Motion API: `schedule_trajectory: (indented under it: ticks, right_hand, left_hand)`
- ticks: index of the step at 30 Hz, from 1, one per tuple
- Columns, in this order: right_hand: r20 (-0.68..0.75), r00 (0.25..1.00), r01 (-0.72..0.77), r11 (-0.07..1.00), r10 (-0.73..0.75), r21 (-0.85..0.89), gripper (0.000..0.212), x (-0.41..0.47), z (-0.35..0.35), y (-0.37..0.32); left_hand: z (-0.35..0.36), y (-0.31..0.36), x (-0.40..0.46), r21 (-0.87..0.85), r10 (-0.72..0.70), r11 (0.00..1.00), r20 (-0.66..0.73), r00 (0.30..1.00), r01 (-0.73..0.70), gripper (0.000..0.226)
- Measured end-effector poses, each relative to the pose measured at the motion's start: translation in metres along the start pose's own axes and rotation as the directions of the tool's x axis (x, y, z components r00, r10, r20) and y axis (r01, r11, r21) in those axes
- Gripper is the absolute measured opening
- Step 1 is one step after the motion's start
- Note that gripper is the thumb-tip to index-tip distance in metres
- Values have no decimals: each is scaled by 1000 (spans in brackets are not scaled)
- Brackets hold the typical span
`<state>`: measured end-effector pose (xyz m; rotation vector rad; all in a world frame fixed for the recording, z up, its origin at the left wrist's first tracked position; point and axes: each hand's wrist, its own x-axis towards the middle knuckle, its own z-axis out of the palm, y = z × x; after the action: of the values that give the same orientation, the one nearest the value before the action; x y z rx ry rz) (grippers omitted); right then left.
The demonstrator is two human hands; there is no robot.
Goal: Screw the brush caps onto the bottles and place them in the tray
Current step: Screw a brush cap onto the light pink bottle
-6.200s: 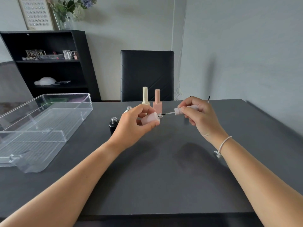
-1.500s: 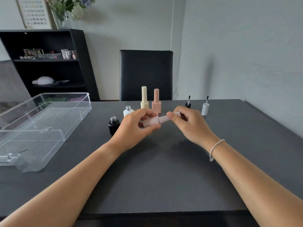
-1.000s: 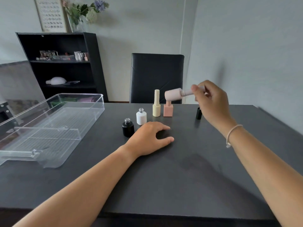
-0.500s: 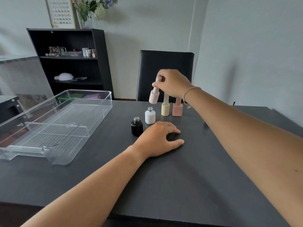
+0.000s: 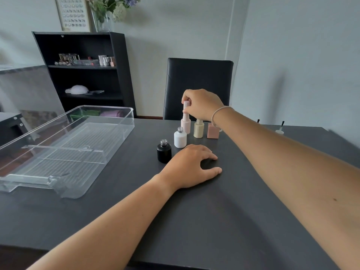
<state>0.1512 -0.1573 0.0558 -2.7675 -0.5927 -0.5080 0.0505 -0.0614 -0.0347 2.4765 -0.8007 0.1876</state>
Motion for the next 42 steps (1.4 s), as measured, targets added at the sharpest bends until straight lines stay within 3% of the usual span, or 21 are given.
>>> schedule_trajectory:
  ticks: [9, 22, 26, 31, 35, 38, 42]
  right_hand:
    - [-30, 1000, 6, 996, -9, -93, 18, -2, 3, 1]
    - [-12, 1000, -18, 997, 17, -69, 28, -4, 1, 9]
    - [-39, 999, -38, 999, 39, 21, 34, -8, -2, 10]
    - [-189, 981, -11, 990, 37, 138, 30, -34, -15, 16]
    - [-344, 934, -4, 965, 97, 261, 26, -71, -27, 31]
    - [-463, 851, -72, 929, 247, 362, 24, -101, -32, 50]
    - [-456, 767, -203, 844, 452, 496, 32, -127, -26, 72]
  left_hand:
    - [0, -1, 1, 9, 1, 1000, 4, 1000, -1, 41]
    - [1, -2, 2, 7, 7, 1000, -15, 1000, -7, 40]
    - [1, -2, 2, 2, 14, 1000, -20, 1000, -14, 40]
    - [2, -4, 3, -1, 24, 1000, -34, 999, -24, 39]
    - [1, -3, 2, -24, 29, 999, -54, 998, -30, 34]
    - [0, -1, 2, -45, 44, 998, -93, 995, -48, 28]
    - [-6, 4, 1, -63, 109, 991, -179, 978, -122, 20]
